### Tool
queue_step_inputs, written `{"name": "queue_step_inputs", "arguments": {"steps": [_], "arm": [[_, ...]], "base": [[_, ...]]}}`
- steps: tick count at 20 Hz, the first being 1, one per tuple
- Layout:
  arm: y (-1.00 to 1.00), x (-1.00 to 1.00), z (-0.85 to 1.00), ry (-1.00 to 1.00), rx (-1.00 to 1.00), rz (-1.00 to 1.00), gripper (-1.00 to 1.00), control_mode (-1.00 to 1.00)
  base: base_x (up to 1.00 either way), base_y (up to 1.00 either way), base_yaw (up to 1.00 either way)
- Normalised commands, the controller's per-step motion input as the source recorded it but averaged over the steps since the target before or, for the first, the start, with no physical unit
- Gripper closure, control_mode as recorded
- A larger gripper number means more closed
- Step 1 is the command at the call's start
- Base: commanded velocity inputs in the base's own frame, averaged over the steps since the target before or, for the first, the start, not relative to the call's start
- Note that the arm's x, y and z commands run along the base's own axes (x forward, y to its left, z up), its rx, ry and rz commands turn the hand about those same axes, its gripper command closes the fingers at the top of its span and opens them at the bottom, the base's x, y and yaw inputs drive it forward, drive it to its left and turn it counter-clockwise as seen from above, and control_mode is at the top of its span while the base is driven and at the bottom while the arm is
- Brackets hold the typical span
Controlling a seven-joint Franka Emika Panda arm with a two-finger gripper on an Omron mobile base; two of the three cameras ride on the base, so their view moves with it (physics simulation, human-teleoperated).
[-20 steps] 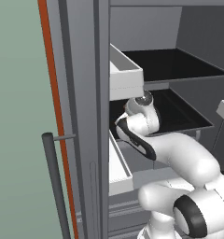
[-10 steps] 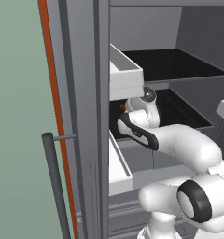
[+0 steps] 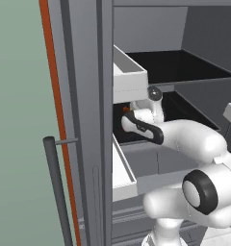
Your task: Place the chicken drumstick on the counter behind the older chicken drumstick on the same shelf of the fridge to maintain FIFO order. Close the fridge door when finished.
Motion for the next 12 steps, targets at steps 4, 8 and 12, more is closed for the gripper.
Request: {"name": "queue_step_inputs", "arguments": {"steps": [4,8,12], "arm": [[0.0,0.03,0.0,-0.05,-0.11,0.04,1.0,-1.0],[0.0,0.17,0.0,-0.01,-0.08,0.03,1.0,-1.0],[0.0,0.32,0.0,0.0,-0.07,0.04,1.0,-1.0]], "base": [[0.0,0.0,0.0],[0.0,0.0,0.0],[0.0,0.0,0.0]]}}
